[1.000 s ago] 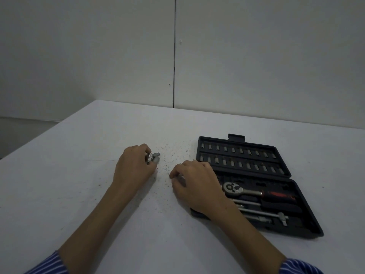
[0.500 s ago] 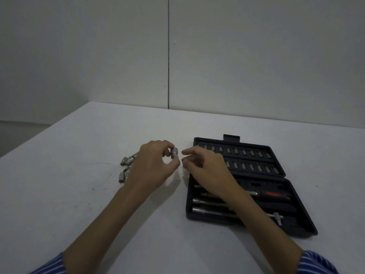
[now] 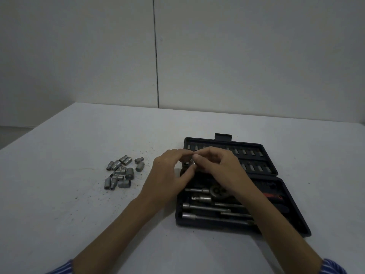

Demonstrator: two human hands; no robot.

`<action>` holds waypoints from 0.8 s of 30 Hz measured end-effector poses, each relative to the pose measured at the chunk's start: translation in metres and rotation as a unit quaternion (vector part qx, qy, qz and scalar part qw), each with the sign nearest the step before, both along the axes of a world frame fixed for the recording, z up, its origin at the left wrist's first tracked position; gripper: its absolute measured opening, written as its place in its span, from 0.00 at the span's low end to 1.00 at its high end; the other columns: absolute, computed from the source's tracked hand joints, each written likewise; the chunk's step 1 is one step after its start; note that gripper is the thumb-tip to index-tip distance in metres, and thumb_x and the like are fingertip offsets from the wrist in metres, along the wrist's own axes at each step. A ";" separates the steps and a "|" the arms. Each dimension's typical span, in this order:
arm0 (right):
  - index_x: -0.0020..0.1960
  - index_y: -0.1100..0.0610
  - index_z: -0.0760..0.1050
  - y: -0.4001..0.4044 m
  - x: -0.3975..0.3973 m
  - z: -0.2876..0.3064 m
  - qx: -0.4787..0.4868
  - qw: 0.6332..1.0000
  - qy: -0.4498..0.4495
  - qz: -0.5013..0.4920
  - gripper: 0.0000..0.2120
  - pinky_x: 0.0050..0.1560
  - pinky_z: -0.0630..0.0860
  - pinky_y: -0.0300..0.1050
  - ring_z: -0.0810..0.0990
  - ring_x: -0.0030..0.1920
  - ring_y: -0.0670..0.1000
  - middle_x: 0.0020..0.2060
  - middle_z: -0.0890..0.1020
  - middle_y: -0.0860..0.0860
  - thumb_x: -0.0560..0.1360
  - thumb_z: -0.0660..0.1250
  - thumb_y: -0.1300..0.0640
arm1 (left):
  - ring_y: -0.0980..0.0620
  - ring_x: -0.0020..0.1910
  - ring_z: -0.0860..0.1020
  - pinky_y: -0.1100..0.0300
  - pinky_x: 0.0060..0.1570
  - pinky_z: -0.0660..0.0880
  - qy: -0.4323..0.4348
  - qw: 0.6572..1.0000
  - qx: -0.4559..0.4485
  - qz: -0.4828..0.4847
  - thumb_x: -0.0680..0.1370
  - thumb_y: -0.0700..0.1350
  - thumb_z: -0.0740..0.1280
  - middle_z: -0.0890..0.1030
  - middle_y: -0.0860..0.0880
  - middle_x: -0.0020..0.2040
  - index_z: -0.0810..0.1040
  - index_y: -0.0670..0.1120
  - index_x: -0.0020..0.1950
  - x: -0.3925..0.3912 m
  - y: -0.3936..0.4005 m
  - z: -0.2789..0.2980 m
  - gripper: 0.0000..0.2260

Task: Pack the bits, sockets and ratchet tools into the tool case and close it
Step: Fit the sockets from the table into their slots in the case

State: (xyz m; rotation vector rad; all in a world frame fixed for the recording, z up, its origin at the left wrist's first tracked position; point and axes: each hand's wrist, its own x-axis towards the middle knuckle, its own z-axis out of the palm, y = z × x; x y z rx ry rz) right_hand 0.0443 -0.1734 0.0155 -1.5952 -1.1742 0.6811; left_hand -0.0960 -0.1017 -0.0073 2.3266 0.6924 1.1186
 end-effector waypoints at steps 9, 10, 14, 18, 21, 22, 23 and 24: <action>0.44 0.53 0.82 -0.017 0.020 0.011 -0.059 0.997 0.008 -0.041 0.03 0.44 0.81 0.38 0.84 0.42 0.46 0.38 0.85 0.49 0.72 0.72 0.54 | 0.59 0.53 0.74 0.57 0.54 0.73 0.030 0.998 -0.060 0.008 0.76 0.46 0.59 0.80 0.55 0.51 0.79 0.47 0.54 -0.006 0.003 -0.019 0.12; 0.43 0.53 0.82 -0.018 0.019 0.011 -0.067 0.997 0.004 -0.040 0.03 0.43 0.81 0.38 0.84 0.41 0.47 0.37 0.85 0.49 0.71 0.72 0.54 | 0.59 0.52 0.75 0.57 0.54 0.73 0.032 0.998 -0.061 0.006 0.76 0.45 0.59 0.80 0.55 0.50 0.79 0.47 0.54 -0.005 0.003 -0.020 0.12; 0.40 0.53 0.83 -0.018 0.012 0.008 -0.087 0.996 -0.028 -0.020 0.03 0.46 0.82 0.43 0.84 0.39 0.47 0.35 0.85 0.48 0.72 0.72 0.55 | 0.58 0.51 0.75 0.57 0.53 0.73 0.046 0.998 -0.051 0.003 0.76 0.45 0.58 0.80 0.55 0.49 0.79 0.47 0.53 -0.006 0.004 -0.021 0.12; 0.39 0.50 0.83 -0.018 0.005 0.006 -0.091 0.989 -0.116 0.002 0.03 0.46 0.80 0.39 0.82 0.39 0.41 0.35 0.84 0.44 0.72 0.72 0.53 | 0.59 0.51 0.74 0.60 0.53 0.72 0.052 0.997 -0.049 0.005 0.76 0.45 0.58 0.79 0.55 0.49 0.79 0.47 0.52 -0.006 0.005 -0.022 0.12; 0.41 0.49 0.83 -0.018 0.002 0.005 -0.082 0.985 -0.149 0.006 0.03 0.42 0.78 0.33 0.81 0.39 0.41 0.36 0.83 0.44 0.72 0.71 0.53 | 0.59 0.51 0.74 0.61 0.53 0.72 0.059 0.997 -0.046 0.004 0.76 0.45 0.58 0.79 0.55 0.49 0.79 0.47 0.52 -0.006 0.005 -0.022 0.12; 0.41 0.49 0.83 -0.018 0.002 0.004 -0.083 0.982 -0.168 0.004 0.03 0.41 0.76 0.29 0.81 0.39 0.40 0.36 0.82 0.43 0.73 0.71 0.53 | 0.59 0.51 0.74 0.61 0.52 0.72 0.059 0.997 -0.046 0.005 0.76 0.45 0.58 0.79 0.55 0.49 0.79 0.47 0.52 -0.007 0.006 -0.022 0.12; 0.42 0.49 0.83 -0.017 0.001 0.004 -0.085 0.979 -0.185 0.002 0.03 0.39 0.73 0.26 0.80 0.38 0.39 0.36 0.81 0.42 0.73 0.71 0.54 | 0.59 0.51 0.74 0.62 0.52 0.71 0.059 0.997 -0.045 0.006 0.76 0.45 0.58 0.79 0.54 0.49 0.79 0.47 0.52 -0.006 0.006 -0.023 0.12; 0.44 0.50 0.83 -0.017 0.002 0.003 -0.086 0.977 -0.194 -0.001 0.03 0.39 0.72 0.24 0.80 0.39 0.37 0.36 0.81 0.41 0.73 0.70 0.55 | 0.59 0.51 0.74 0.62 0.52 0.71 0.061 0.997 -0.043 0.006 0.76 0.45 0.58 0.79 0.54 0.49 0.79 0.47 0.52 -0.007 0.006 -0.023 0.12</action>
